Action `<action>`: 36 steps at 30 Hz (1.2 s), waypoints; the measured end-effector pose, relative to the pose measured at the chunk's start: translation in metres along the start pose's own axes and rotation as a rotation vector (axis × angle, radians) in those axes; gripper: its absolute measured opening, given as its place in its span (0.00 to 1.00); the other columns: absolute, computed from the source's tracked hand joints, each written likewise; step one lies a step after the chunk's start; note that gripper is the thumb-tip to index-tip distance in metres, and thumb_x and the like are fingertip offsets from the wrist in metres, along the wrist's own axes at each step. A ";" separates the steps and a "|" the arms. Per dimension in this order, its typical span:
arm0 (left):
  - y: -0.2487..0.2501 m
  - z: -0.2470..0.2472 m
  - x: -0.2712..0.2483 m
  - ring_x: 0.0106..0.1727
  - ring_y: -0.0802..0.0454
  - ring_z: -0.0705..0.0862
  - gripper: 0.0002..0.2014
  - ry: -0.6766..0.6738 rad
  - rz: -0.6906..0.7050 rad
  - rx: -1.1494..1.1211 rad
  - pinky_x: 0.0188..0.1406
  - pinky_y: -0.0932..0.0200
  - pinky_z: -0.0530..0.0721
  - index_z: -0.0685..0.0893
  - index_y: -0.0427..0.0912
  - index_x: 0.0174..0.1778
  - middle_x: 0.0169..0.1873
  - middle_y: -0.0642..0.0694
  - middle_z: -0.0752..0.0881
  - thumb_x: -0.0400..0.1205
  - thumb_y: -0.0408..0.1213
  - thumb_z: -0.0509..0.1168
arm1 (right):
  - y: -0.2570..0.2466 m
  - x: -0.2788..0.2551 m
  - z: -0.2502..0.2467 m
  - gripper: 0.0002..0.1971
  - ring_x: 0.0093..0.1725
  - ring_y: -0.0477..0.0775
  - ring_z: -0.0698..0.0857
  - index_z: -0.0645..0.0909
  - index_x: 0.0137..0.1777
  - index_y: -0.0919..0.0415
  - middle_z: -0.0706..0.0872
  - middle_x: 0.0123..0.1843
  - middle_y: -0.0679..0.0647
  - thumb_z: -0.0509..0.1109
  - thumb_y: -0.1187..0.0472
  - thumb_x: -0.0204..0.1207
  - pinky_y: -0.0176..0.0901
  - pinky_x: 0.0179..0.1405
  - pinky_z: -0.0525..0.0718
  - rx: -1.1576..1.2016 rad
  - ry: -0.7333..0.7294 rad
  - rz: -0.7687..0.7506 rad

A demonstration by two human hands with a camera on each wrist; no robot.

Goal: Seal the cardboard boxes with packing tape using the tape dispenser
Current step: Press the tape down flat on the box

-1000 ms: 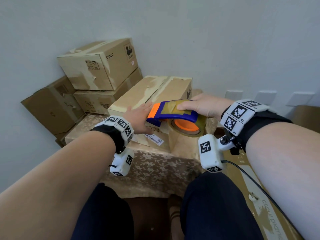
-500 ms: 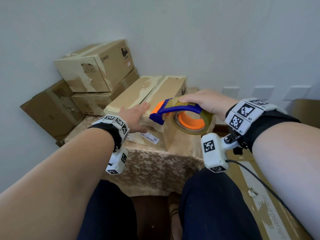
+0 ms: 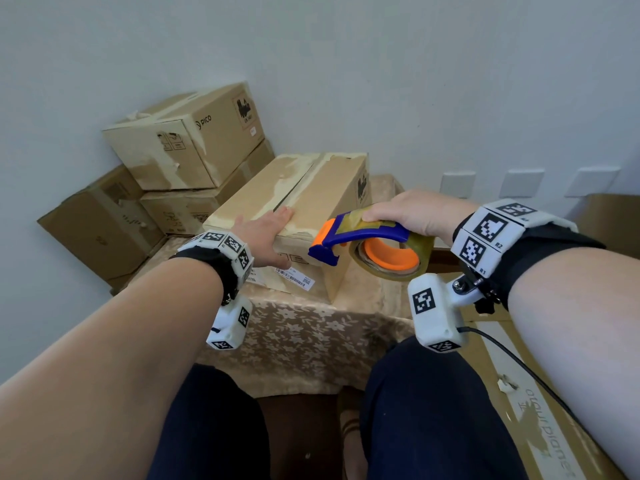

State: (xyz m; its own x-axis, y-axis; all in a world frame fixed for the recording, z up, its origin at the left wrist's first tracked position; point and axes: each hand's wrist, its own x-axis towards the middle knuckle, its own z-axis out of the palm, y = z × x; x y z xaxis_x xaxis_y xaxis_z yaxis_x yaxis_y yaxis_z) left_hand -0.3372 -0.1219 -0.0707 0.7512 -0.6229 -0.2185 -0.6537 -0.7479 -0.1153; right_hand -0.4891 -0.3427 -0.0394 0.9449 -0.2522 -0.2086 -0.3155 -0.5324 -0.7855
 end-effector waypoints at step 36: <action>0.038 -0.025 -0.028 0.83 0.40 0.55 0.24 -0.102 -0.266 -0.628 0.79 0.55 0.53 0.57 0.35 0.81 0.82 0.39 0.57 0.91 0.42 0.42 | 0.032 -0.007 0.075 0.30 0.47 0.61 0.88 0.87 0.54 0.69 0.90 0.48 0.66 0.71 0.39 0.72 0.51 0.58 0.83 0.488 0.061 0.029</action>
State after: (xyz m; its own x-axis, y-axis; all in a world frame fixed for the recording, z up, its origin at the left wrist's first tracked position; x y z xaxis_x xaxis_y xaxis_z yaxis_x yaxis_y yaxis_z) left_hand -0.3806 -0.1383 -0.0443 0.8463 -0.3981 -0.3540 -0.2485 -0.8828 0.3986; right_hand -0.4995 -0.2969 -0.1065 0.9250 -0.3160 -0.2111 -0.2499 -0.0872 -0.9643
